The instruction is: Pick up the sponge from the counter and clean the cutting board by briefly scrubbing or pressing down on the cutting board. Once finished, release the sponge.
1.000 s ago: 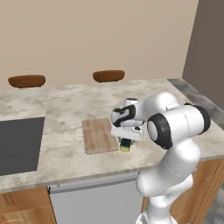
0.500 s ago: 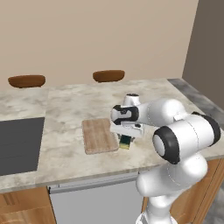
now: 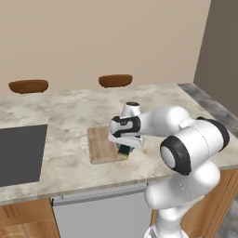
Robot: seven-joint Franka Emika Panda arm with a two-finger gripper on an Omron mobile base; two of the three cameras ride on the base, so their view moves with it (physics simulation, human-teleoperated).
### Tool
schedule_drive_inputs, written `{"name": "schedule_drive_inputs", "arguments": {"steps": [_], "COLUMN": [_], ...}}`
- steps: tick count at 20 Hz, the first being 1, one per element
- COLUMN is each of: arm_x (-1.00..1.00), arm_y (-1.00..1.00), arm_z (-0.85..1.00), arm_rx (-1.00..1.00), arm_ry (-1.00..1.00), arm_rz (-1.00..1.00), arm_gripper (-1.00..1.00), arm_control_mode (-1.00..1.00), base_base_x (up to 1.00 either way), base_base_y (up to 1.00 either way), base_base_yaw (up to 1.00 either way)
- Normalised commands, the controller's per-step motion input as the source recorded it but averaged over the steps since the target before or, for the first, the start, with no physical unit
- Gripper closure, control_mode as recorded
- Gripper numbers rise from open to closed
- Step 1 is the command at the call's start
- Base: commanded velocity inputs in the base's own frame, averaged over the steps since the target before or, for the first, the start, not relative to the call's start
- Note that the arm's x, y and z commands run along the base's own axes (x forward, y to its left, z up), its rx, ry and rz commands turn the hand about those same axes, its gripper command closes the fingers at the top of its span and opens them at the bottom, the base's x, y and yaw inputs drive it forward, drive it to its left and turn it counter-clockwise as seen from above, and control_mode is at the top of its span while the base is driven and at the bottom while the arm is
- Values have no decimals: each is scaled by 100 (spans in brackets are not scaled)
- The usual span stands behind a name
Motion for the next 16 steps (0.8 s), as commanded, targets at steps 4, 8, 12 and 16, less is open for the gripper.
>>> {"name": "schedule_drive_inputs", "arguments": {"steps": [4,8,12,16], "arm_x": [69,43,8,0], "arm_y": [13,41,38,11], "arm_z": [-1,-16,-43,-40], "arm_rx": [0,0,0,0], "arm_ry": [1,5,8,7], "arm_rz": [0,0,0,0], "arm_gripper": [100,100,100,100], "arm_control_mode": [-100,-100,-100,-100], "base_base_x": [0,0,0,0], "base_base_y": [0,0,0,0], "base_base_yaw": [0,0,0,0]}}
